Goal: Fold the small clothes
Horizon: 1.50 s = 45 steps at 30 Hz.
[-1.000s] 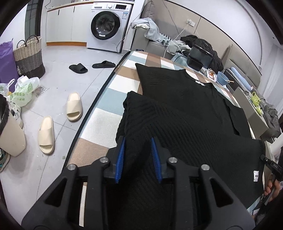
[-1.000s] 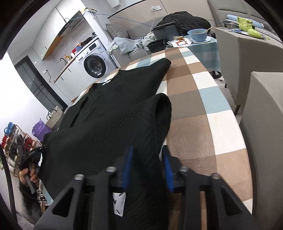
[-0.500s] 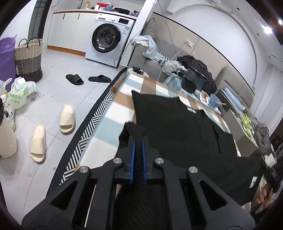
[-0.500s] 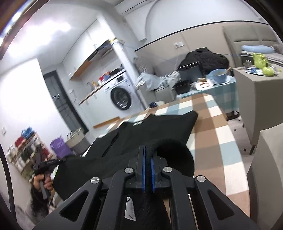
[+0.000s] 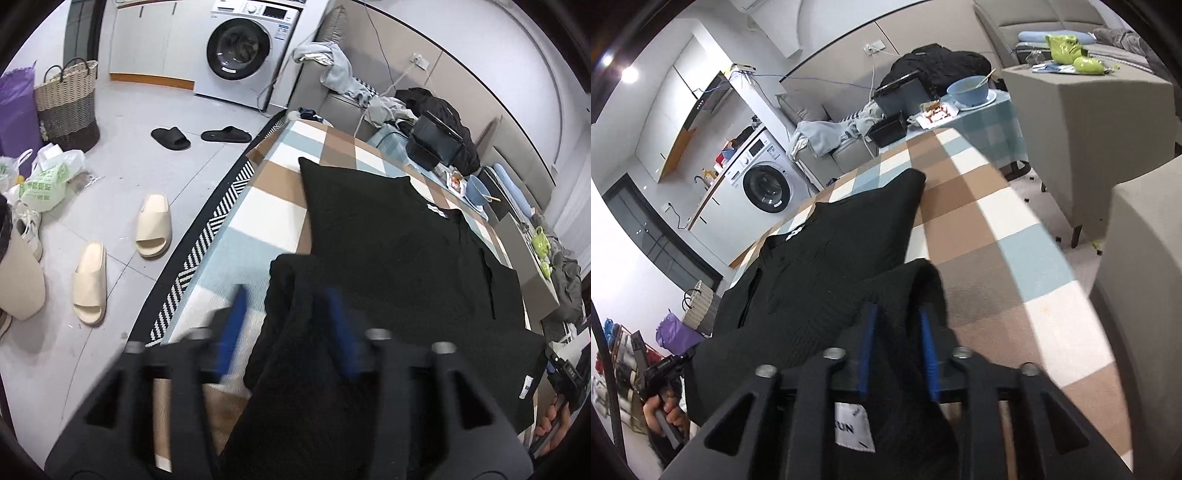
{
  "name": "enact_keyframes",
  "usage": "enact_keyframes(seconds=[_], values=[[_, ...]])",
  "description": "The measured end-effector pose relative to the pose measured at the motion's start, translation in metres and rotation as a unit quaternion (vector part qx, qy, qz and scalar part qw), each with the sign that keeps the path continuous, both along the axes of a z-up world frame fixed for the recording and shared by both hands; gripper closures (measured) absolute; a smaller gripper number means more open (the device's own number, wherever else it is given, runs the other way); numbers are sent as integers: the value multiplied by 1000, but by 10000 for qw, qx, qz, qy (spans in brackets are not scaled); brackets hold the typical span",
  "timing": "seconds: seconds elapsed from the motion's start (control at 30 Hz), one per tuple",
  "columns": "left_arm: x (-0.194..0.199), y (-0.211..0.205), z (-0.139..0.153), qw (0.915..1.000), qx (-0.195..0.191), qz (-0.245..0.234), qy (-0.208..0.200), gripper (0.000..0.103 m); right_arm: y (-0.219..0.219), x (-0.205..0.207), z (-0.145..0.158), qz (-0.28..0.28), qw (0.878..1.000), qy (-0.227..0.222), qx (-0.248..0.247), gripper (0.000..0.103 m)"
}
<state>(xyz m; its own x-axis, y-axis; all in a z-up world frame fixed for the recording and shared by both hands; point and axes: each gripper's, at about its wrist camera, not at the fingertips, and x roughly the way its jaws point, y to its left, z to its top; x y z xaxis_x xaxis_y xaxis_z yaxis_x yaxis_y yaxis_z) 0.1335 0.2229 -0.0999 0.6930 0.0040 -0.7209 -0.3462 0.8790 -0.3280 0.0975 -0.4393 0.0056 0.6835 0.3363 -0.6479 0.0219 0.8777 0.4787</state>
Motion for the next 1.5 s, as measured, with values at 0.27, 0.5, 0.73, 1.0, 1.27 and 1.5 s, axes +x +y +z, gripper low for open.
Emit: enact_keyframes(seconds=[0.27, 0.5, 0.73, 1.0, 1.27, 1.5], values=[[19, -21, -20, 9993, -96, -327, 170, 52, 13, 11, -12, 515, 9982, 260, 148, 60], [26, -45, -26, 9974, 352, -555, 294, 79, 40, 25, -16, 826, 9959, 363, -77, 75], [3, -53, -25, 9957, 466, -738, 320, 80, 48, 9, -14, 1120, 9930, 352, -166, 88], [-46, -62, -16, 9948, 462, -862, 300, 80, 36, -25, -16, 1236, 9915, 391, -91, 87], [-54, -57, -17, 9983, 262, -417, 308, 69, 21, -13, -4, 894, 9954, 272, -217, 51], [-54, -59, -17, 9984, 392, -277, 297, 66, 43, 17, -10, 1132, 9908, 467, -571, 51]])
